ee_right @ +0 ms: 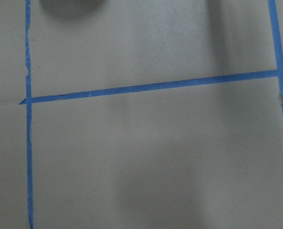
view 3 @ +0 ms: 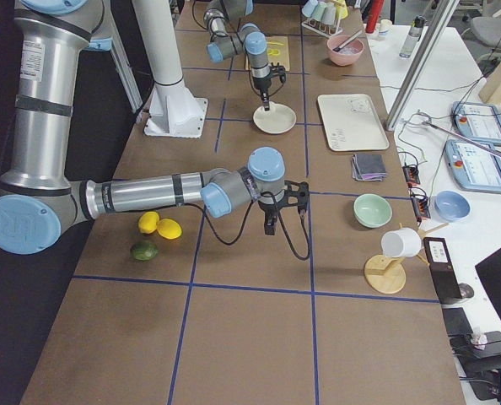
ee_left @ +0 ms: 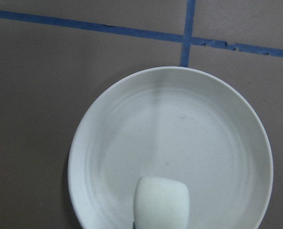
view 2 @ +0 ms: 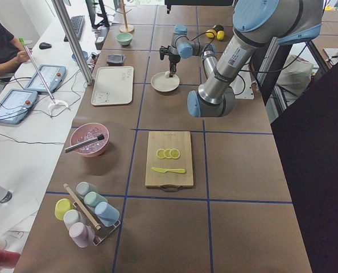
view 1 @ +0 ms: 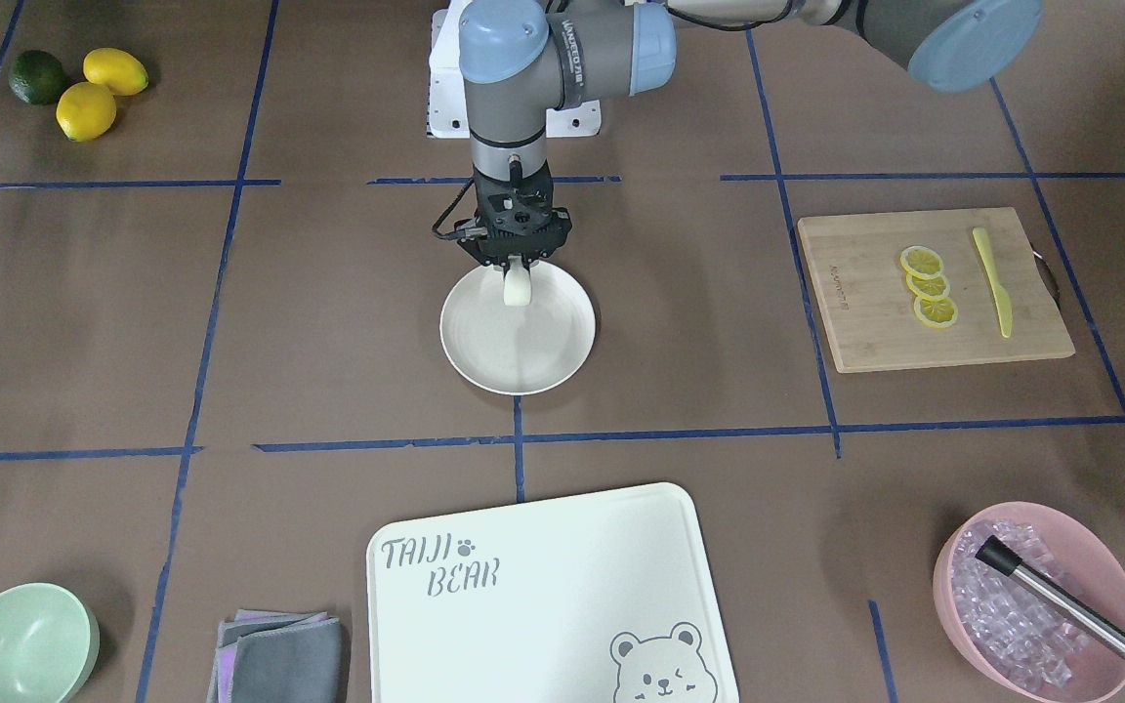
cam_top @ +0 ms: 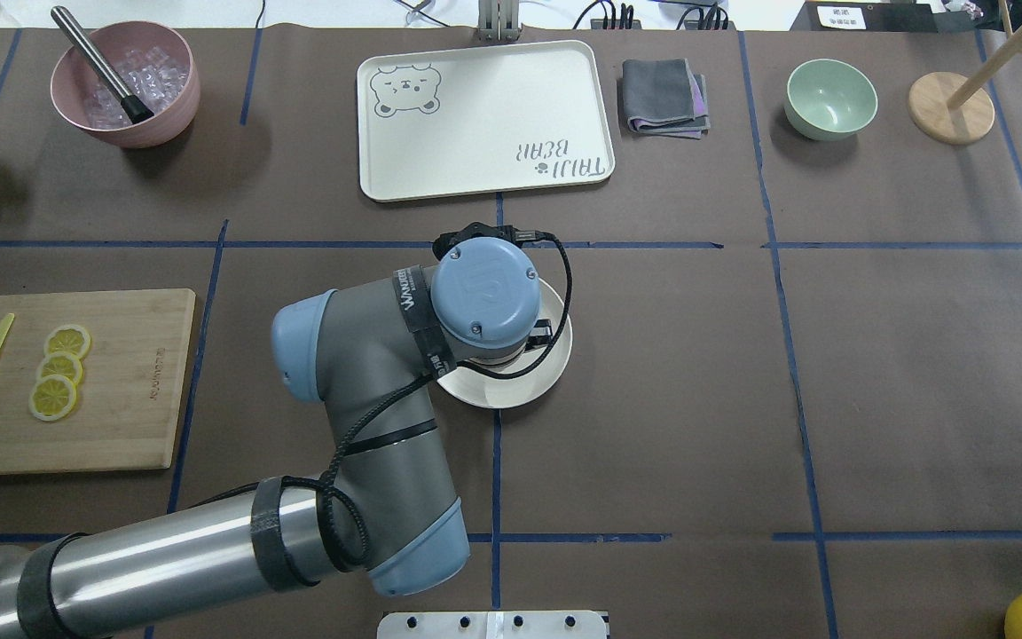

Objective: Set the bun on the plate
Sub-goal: 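Lower the bun onto the center of the white plate with the left gripper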

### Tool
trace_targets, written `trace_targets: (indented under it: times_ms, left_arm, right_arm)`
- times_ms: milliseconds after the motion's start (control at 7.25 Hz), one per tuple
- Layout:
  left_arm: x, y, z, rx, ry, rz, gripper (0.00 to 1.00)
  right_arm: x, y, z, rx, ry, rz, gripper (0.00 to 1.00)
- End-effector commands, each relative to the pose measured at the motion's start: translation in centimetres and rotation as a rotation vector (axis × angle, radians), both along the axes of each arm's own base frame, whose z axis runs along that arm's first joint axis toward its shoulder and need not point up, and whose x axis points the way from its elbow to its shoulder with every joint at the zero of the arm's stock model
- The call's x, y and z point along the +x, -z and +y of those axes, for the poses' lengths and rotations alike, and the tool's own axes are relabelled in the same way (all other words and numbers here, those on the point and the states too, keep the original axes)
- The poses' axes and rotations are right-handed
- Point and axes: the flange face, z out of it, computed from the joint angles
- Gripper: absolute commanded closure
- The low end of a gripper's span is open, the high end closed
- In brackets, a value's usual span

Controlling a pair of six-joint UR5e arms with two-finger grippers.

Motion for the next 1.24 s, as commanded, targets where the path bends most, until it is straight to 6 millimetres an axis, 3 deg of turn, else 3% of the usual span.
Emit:
trace_targets:
  times_ms: [0, 690, 1103]
  left_arm:
    - [3.0, -1.2, -1.5, 0.018, 0.016, -0.006, 0.68]
    - [3.6, -2.4, -1.3, 0.003, 0.015, -0.021, 0.66]
    - [3.7, -2.5, -1.1, 0.005, 0.012, -0.023, 0.44]
  right_arm:
    - [0.0, 0.0, 0.0, 0.0, 0.001, 0.001, 0.0]
    - [-0.1, 0.1, 0.0, 0.001, 0.001, -0.001, 0.0]
    - [0.0, 0.0, 0.0, 0.0, -0.001, -0.001, 0.0]
